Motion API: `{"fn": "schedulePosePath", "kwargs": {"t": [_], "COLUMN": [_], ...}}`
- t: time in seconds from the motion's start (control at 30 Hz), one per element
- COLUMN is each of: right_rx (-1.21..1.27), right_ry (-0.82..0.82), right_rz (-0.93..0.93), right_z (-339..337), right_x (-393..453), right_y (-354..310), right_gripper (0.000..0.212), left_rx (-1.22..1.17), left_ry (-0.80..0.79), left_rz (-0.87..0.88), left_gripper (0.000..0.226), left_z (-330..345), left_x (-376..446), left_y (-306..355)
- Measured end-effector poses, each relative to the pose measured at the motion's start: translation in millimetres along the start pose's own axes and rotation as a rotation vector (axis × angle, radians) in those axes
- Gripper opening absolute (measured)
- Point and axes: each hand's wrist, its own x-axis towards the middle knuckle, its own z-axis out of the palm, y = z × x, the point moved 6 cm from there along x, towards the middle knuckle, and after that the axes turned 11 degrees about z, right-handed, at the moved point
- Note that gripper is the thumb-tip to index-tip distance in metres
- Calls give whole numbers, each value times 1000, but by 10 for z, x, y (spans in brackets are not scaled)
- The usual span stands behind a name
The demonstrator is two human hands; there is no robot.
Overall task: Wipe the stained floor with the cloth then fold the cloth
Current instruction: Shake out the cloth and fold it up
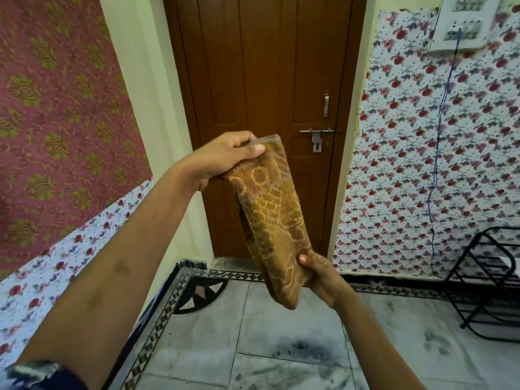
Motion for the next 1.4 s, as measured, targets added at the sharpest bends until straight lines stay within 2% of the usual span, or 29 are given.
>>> {"fn": "schedulePosePath", "kwargs": {"t": [0.1, 0.2, 0.27, 0.4, 0.5, 0.63, 0.73, 0.9, 1.03, 1.1, 1.2, 1.27, 1.33, 1.4], "right_rx": [313, 441, 395, 279, 234, 159, 91, 46, 53, 13, -136, -171, -188, -182], "right_ry": [-53, -12, 114, 302, 374, 458, 476, 556, 570, 552, 492, 417, 371, 419], "right_rz": [-35, -24, 63, 173, 168, 182, 198, 82, 78, 104, 169, 185, 155, 68], "right_z": [-36, -56, -109, -160, -134, -34, 100, 166, 191, 225, 238, 226, 233, 162], "right_x": [2, 35, 84, 102, 104, 136, 147, 139, 108, 91, 89, 108, 110, 105], "right_y": [86, 135, 211, 224, 152, 107, 96, 34, -52, -96, -114, -105, -109, -120], "right_gripper": [89, 55, 43, 33, 24, 23, 6, 18, 8, 26, 62, 74, 77, 63], "left_rx": [-64, -73, -17, 94, 184, 276, 240, 329, 409, 402, 285, 200, 34, -157], "left_ry": [88, 140, 172, 193, 203, 128, 86, 55, -16, -33, 45, 122, 191, 234], "left_rz": [-70, -163, -217, -298, -363, -363, -323, -246, -183, -173, -222, -276, -341, -431], "left_gripper": [17, 18, 17, 12, 13, 12, 8, 6, 18, 26, 24, 23, 12, 8], "left_z": [-150, -228, -268, -220, -63, 412, 774, 1049, 1129, 1164, 1155, 1113, 1076, 1056], "left_x": [-42, -121, -179, -322, -459, -601, -625, -555, -502, -501, -529, -555, -586, -633], "left_y": [-189, -479, -706, -1149, -1436, -1595, -1607, -1588, -1496, -1470, -1540, -1621, -1682, -1712]}}
